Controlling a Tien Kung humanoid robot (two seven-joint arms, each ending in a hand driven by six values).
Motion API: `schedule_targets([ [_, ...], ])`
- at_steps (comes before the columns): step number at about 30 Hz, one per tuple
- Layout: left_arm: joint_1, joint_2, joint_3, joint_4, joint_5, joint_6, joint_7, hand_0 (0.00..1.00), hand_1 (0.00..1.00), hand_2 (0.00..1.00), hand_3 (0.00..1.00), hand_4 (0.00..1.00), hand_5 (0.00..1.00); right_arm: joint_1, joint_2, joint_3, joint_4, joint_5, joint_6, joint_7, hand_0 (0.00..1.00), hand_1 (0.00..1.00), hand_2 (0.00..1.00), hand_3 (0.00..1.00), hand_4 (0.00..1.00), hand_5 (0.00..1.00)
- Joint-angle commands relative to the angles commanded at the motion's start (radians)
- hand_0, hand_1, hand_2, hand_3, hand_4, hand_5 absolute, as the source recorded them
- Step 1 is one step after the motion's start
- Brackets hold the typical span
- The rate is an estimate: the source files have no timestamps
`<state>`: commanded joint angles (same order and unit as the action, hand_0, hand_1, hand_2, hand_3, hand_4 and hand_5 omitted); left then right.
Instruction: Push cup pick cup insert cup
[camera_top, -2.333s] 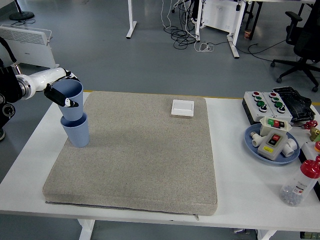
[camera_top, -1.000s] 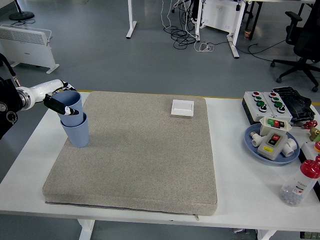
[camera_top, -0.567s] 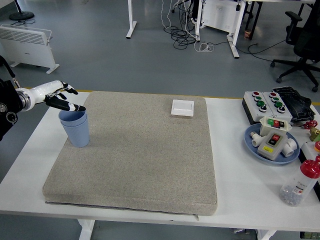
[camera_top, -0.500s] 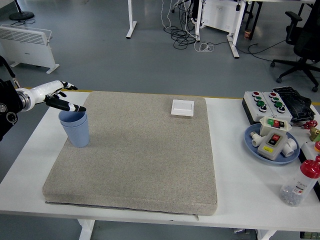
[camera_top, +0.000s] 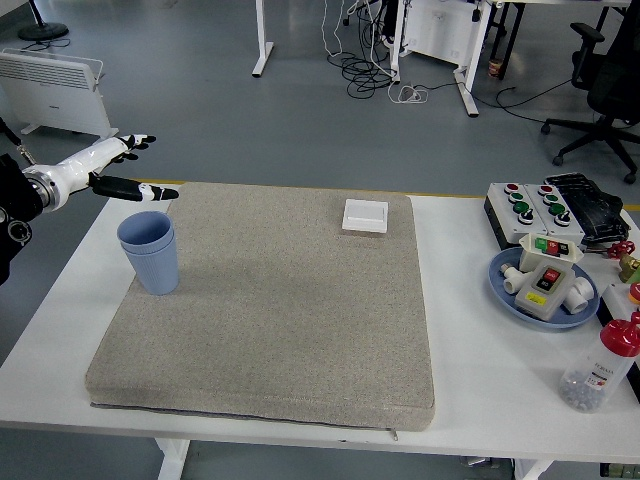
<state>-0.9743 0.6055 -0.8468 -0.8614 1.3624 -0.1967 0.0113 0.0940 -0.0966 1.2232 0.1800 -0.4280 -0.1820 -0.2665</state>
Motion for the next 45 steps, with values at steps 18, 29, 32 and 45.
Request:
schedule_targets([
  [18, 0.331, -0.072, -0.492, -0.293, -0.683, 0.283, -0.155, 0.569, 0.588, 0.597, 0.546, 0.586, 0.998, 0.000, 0.002, 0.019, 0.000, -0.020, 0.000, -0.001, 0.733, 0.672, 0.704, 0.598, 0.156, 0.471],
  [29, 0.655, -0.117, -0.781, -0.401, -1.090, 0.158, -0.073, 0.607, 0.620, 0.629, 0.608, 0.595, 0.998, 0.003, 0.000, 0.034, 0.000, -0.035, 0.003, 0.002, 0.733, 0.671, 0.704, 0.598, 0.156, 0.470],
  [32, 0.716, -0.149, -0.815, -0.404, -1.094, 0.137, -0.053, 0.678, 0.668, 0.678, 0.648, 0.627, 0.998, 0.005, 0.000, 0.039, 0.000, -0.038, 0.003, 0.003, 0.733, 0.670, 0.704, 0.598, 0.156, 0.469],
  [45, 0.853, -0.358, -0.903, -0.461, -0.973, 0.101, -0.023, 0.705, 0.681, 0.693, 0.654, 0.633, 0.998, 0.007, -0.005, 0.052, 0.000, -0.061, 0.002, 0.001, 0.733, 0.670, 0.703, 0.598, 0.155, 0.468],
])
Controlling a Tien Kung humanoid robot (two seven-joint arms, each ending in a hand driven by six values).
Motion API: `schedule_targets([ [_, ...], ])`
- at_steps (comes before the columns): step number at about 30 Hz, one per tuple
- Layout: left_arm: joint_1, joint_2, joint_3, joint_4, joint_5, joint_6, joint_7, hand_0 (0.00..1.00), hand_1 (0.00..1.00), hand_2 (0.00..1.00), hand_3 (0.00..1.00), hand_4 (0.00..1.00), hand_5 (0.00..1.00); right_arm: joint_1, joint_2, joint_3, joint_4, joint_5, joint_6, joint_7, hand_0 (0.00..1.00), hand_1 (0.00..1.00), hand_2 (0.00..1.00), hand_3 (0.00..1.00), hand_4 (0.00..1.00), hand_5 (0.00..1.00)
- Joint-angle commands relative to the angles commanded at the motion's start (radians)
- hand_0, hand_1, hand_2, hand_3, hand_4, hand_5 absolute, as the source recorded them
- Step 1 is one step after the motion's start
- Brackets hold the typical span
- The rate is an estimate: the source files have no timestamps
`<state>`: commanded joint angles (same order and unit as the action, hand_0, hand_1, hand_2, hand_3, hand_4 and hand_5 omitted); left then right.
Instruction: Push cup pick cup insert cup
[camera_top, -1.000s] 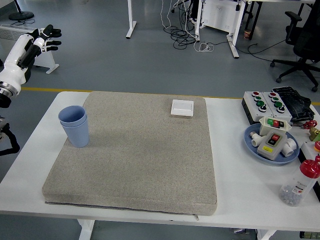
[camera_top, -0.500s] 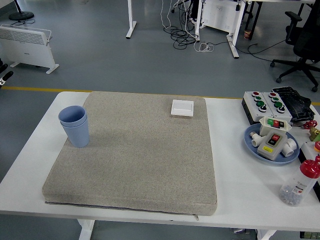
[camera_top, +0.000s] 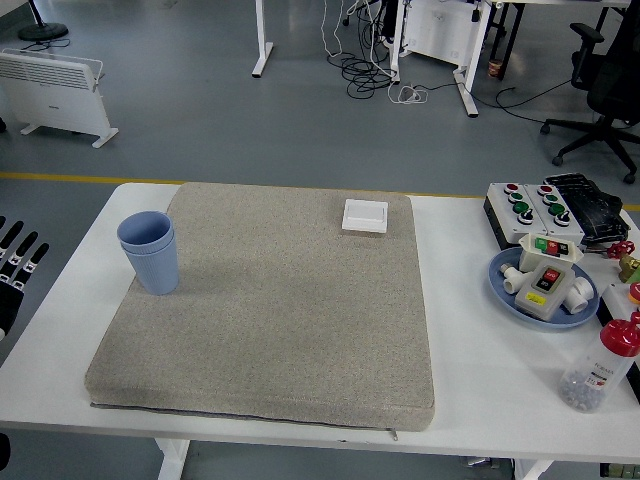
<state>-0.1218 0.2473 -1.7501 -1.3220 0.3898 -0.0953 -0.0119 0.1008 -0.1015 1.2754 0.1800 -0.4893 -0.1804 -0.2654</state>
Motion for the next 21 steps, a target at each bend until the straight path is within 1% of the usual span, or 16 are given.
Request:
schedule_targets([
  [6, -0.006, 0.008, -0.001, 0.003, 0.015, 0.001, 0.004, 0.711, 0.689, 0.699, 0.657, 0.633, 0.998, -0.003, -0.003, -0.006, 0.000, 0.000, 0.000, -0.003, 0.733, 0.670, 0.703, 0.598, 0.155, 0.468],
  [13, 0.005, 0.002, -0.013, 0.007, 0.024, 0.002, 0.006, 0.714, 0.692, 0.704, 0.658, 0.632, 0.998, -0.005, -0.004, -0.003, 0.000, -0.013, 0.000, -0.004, 0.733, 0.670, 0.702, 0.598, 0.155, 0.467],
  [21, 0.014, 0.001, -0.036, 0.010, 0.006, 0.019, -0.016, 0.715, 0.692, 0.705, 0.659, 0.626, 0.998, -0.004, -0.006, -0.004, 0.000, -0.013, 0.002, 0.001, 0.733, 0.670, 0.703, 0.598, 0.155, 0.468],
])
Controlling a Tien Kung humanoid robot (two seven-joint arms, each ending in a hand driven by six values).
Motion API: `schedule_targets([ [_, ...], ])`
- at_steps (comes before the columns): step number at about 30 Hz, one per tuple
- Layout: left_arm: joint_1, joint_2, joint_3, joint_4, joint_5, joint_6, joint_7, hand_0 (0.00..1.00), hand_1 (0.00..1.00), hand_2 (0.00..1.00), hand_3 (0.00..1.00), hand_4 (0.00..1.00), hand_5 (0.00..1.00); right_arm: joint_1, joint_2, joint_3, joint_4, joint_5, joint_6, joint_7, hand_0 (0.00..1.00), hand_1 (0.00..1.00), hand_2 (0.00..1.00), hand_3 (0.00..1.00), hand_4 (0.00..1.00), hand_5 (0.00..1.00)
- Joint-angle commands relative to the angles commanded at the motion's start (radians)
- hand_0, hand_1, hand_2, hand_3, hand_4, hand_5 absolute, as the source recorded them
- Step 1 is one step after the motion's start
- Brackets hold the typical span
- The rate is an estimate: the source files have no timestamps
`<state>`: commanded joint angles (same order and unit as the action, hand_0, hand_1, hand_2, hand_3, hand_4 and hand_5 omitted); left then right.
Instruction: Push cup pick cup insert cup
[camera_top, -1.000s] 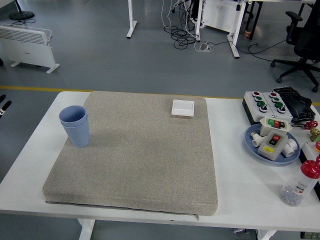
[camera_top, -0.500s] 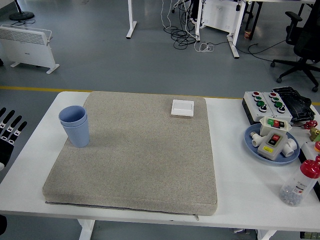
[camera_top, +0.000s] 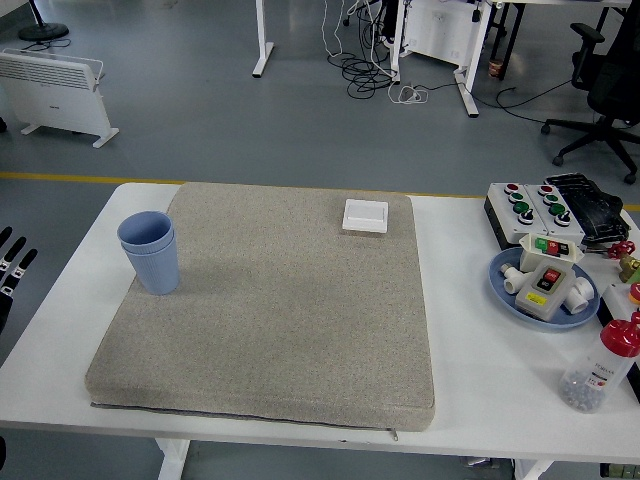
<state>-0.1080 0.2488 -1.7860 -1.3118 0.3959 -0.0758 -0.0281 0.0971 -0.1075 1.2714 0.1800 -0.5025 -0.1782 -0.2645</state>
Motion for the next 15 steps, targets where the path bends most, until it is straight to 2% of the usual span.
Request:
schedule_targets([
  [15, -0.003, -0.013, -0.006, 0.009, 0.015, 0.014, -0.022, 0.713, 0.697, 0.707, 0.660, 0.624, 0.998, 0.005, -0.009, 0.004, 0.000, -0.021, -0.001, -0.002, 0.733, 0.671, 0.702, 0.597, 0.155, 0.467],
])
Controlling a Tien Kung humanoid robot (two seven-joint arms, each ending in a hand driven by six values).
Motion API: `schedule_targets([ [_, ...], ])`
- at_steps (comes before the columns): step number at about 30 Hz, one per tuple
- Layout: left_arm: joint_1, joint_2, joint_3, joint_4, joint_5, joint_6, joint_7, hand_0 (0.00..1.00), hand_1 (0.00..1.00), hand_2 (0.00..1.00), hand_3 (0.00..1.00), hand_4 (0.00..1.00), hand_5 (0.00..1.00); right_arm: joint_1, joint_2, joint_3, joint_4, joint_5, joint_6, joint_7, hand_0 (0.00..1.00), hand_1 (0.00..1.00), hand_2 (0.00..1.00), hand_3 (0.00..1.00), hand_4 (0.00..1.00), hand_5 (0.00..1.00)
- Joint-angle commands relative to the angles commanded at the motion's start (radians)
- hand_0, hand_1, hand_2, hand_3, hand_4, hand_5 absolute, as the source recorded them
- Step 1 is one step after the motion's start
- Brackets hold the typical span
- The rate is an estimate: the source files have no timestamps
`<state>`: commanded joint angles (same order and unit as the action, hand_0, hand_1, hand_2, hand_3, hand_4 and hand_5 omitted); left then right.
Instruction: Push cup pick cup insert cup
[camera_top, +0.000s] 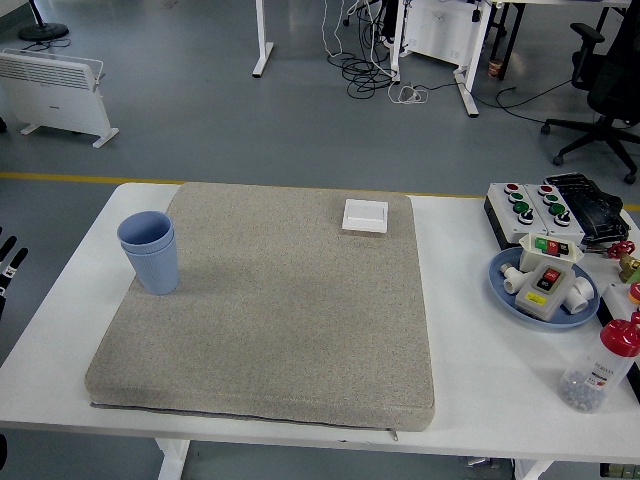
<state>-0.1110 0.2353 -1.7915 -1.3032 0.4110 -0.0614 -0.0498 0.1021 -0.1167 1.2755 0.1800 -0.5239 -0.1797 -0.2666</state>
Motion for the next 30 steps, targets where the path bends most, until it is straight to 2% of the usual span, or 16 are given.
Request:
schedule_targets([
  [12, 0.002, -0.010, 0.001, 0.008, 0.007, 0.002, -0.001, 0.714, 0.700, 0.708, 0.661, 0.619, 0.998, -0.004, 0.001, -0.002, 0.000, 0.003, -0.001, -0.002, 0.733, 0.671, 0.702, 0.597, 0.154, 0.466],
  [30, -0.004, -0.011, 0.000, 0.019, 0.027, 0.002, 0.002, 0.714, 0.702, 0.705, 0.660, 0.615, 0.998, -0.002, 0.003, -0.002, 0.000, 0.004, -0.004, -0.003, 0.733, 0.671, 0.702, 0.597, 0.153, 0.464],
])
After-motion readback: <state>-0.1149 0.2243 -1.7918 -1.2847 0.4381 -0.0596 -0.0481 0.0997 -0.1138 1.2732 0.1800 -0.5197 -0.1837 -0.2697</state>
